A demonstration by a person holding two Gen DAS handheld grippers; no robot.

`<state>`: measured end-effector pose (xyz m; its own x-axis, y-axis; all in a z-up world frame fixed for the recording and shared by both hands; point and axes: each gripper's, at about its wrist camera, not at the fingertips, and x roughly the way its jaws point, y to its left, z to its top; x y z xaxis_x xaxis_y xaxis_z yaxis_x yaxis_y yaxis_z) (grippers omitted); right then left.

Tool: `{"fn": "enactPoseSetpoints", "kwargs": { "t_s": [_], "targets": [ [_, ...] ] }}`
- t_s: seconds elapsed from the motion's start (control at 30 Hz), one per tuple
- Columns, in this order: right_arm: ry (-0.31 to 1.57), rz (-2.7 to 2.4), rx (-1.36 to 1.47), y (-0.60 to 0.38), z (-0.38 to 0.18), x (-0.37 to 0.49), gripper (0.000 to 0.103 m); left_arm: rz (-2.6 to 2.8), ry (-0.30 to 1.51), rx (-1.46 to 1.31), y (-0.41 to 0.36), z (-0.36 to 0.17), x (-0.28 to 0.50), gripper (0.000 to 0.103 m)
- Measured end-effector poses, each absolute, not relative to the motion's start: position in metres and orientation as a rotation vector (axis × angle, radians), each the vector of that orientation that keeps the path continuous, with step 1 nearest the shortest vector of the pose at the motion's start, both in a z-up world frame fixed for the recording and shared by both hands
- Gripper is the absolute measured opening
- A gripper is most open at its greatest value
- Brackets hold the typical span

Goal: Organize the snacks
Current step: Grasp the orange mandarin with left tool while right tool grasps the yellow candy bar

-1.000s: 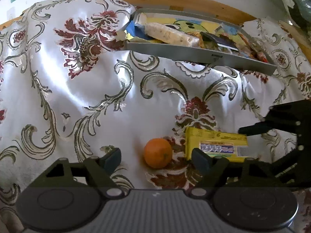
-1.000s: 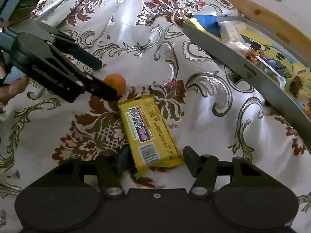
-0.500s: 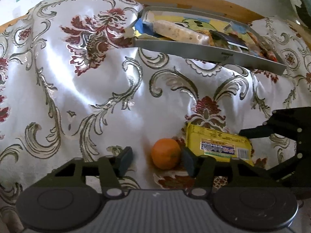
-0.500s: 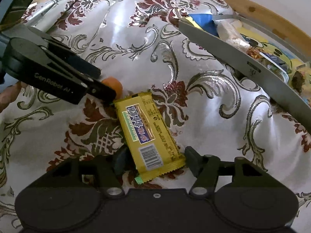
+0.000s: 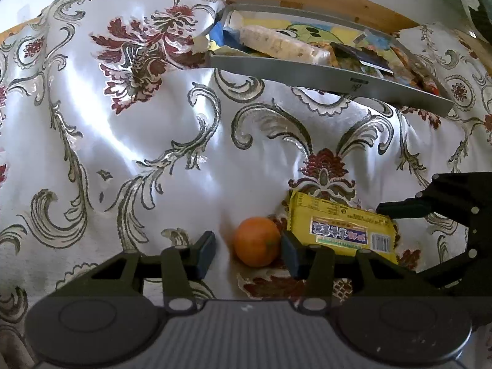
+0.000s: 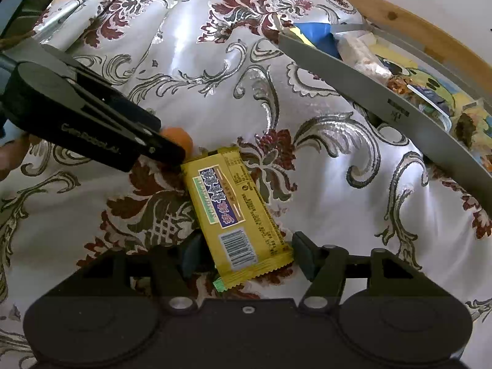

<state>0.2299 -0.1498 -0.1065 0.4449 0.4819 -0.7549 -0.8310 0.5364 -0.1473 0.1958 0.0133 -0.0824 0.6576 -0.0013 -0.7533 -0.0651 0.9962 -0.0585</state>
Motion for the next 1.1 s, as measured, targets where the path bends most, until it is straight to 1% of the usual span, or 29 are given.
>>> {"fn": "enactPoseSetpoints", "kwargs": {
  "t_s": [0.17, 0.2, 0.3, 0.5, 0.53, 0.57, 0.7, 0.83, 1.1],
  "targets": [
    [0.713, 0.864, -0.557, -0.149, -0.106, 0.229, 0.065, 0.036, 0.848, -0.089, 0.013, -0.083, 0.196, 0.052],
    [0.713, 0.863, -0.556, -0.149, -0.107, 0.23, 0.066, 0.035, 0.845, -0.09, 0.013, -0.083, 0.195, 0.05],
    [0.714, 0.863, -0.556, -0.148, -0.106, 0.229, 0.064, 0.015, 0.838, -0.102, 0.012, -0.083, 0.194, 0.036],
    [0.729, 0.856, -0.541, -0.149, -0.101, 0.234, 0.062, 0.036, 0.839, -0.163, 0.015, -0.082, 0.192, 0.035],
    [0.718, 0.854, -0.548, -0.149, -0.1, 0.232, 0.059, 0.038, 0.84, -0.167, 0.015, -0.082, 0.191, 0.035],
    [0.702, 0.86, -0.556, -0.148, -0.099, 0.23, 0.052, 0.04, 0.838, -0.168, 0.015, -0.081, 0.19, 0.035],
    [0.622, 0.842, -0.65, -0.143, -0.098, 0.217, 0.051, 0.072, 0.823, -0.182, 0.013, -0.076, 0.184, 0.035],
    [0.603, 0.844, -0.654, -0.143, -0.096, 0.212, 0.051, 0.101, 0.81, -0.175, 0.01, -0.071, 0.18, 0.035],
    [0.415, 0.818, -0.797, -0.14, -0.084, 0.183, 0.05, 0.153, 0.735, -0.2, 0.009, -0.044, 0.175, 0.034]
  ]
}}
